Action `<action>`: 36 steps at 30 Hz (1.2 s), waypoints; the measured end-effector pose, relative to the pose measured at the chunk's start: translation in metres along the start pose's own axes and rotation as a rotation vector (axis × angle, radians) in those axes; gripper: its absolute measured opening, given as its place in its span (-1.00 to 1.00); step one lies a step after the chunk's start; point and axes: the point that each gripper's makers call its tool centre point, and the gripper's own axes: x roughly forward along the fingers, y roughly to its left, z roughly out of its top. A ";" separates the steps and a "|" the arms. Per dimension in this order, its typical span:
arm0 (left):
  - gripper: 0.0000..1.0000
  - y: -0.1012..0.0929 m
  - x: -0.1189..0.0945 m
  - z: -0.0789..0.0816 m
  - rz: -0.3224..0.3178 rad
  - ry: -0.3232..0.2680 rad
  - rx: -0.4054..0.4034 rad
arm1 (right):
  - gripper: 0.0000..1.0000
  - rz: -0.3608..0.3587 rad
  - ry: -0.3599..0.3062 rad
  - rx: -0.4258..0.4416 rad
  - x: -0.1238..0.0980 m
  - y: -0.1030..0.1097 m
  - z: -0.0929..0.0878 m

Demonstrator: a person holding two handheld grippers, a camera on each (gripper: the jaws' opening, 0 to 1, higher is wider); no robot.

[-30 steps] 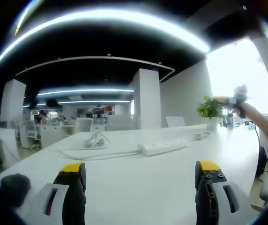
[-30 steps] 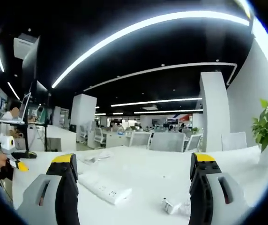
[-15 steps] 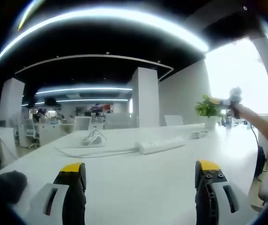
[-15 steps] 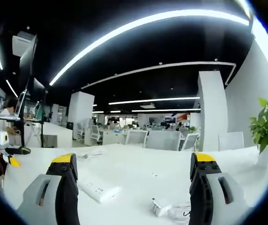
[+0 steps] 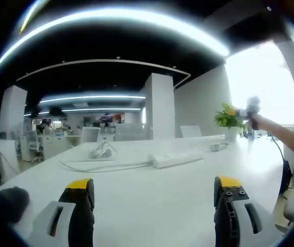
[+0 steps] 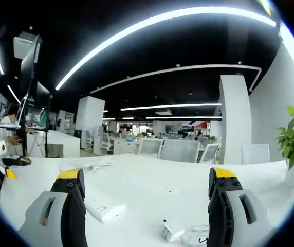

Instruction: Straighten the power strip on the desk, plug the charger into it

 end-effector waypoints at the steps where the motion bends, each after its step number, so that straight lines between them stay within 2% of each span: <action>1: 0.99 0.000 0.000 0.000 0.000 -0.001 0.000 | 1.00 -0.008 0.008 -0.001 0.001 -0.002 -0.002; 15: 0.99 -0.001 0.000 -0.002 -0.004 0.007 0.002 | 1.00 -0.041 0.019 0.028 0.016 -0.022 -0.017; 20: 0.99 0.000 0.000 0.000 0.003 -0.002 0.001 | 1.00 -0.052 0.034 0.005 0.019 -0.030 -0.023; 24: 0.99 -0.002 0.001 0.002 0.001 -0.007 0.000 | 1.00 -0.049 0.034 0.027 0.021 -0.035 -0.026; 28: 0.99 -0.002 0.002 0.002 0.000 -0.007 0.000 | 1.00 -0.024 0.033 0.015 0.022 -0.031 -0.029; 30: 0.98 -0.003 0.002 0.001 -0.003 -0.004 0.002 | 1.00 -0.026 0.052 0.007 0.023 -0.032 -0.034; 36: 0.98 -0.004 0.002 0.001 -0.002 -0.003 0.005 | 1.00 -0.009 0.050 0.013 0.026 -0.035 -0.040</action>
